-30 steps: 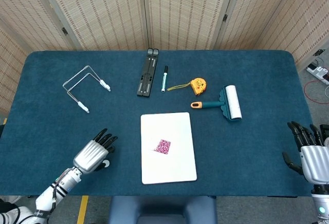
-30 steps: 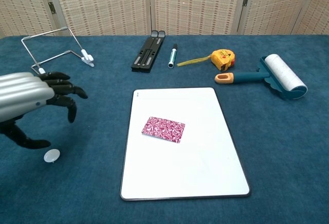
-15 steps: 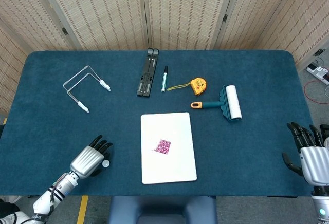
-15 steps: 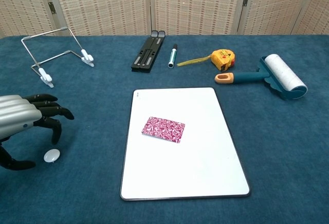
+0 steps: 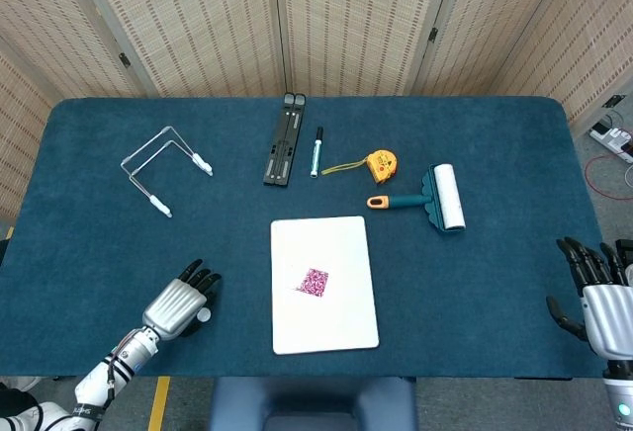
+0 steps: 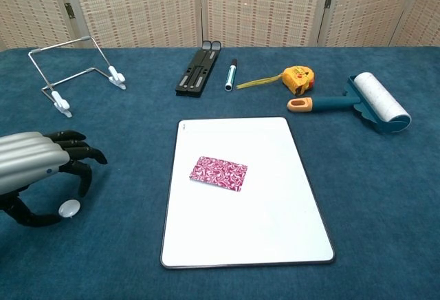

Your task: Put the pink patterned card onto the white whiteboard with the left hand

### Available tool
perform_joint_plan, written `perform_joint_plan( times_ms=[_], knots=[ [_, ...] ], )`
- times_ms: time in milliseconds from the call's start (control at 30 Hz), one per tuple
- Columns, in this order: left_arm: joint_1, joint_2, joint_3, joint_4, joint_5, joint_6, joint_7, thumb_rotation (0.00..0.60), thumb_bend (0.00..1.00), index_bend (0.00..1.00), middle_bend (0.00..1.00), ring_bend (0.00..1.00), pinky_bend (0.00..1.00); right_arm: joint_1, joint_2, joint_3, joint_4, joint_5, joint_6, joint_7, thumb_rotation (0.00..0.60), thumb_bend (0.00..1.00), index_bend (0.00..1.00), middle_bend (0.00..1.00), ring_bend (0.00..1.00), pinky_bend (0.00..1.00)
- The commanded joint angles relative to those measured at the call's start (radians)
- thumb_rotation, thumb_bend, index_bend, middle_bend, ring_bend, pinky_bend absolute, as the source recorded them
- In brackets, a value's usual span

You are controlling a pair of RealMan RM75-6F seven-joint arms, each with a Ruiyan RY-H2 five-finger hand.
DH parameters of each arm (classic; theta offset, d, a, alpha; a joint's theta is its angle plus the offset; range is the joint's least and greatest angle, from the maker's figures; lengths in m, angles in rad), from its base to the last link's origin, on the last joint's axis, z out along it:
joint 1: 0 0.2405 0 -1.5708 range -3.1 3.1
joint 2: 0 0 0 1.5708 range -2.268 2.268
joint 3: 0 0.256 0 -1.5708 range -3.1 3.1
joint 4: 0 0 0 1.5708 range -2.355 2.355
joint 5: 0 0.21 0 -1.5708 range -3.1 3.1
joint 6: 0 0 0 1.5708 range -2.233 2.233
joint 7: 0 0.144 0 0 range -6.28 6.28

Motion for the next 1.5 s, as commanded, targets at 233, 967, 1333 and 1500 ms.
perform_joint_plan(
  times_ms=[233,967,1333,1500],
  knots=[
    [0.009,0.0,-0.016,0.005,-0.008,-0.022,0.012,0.6,0.33,0.47,0.18,0.16,0.0,-0.001,-0.002,-0.001,0.005,0.002,-0.001,0.004,0.6,0.37,0.07,0.12,0.14,0.04],
    [0.024,-0.016,-0.035,0.025,0.012,-0.052,0.004,0.6,0.41,0.5,0.18,0.16,0.0,-0.007,-0.002,-0.003,0.0,0.001,0.006,-0.005,0.6,0.37,0.07,0.12,0.14,0.04],
    [-0.014,0.028,-0.108,-0.041,0.025,-0.047,-0.034,0.6,0.42,0.51,0.19,0.16,0.0,-0.008,0.002,-0.002,-0.007,0.002,0.007,-0.012,0.6,0.37,0.07,0.12,0.14,0.04],
    [-0.07,0.021,-0.169,-0.078,0.021,-0.078,-0.051,0.6,0.42,0.51,0.19,0.16,0.0,-0.01,0.003,-0.001,-0.008,0.006,0.007,-0.013,0.6,0.37,0.07,0.12,0.14,0.04]
  ],
)
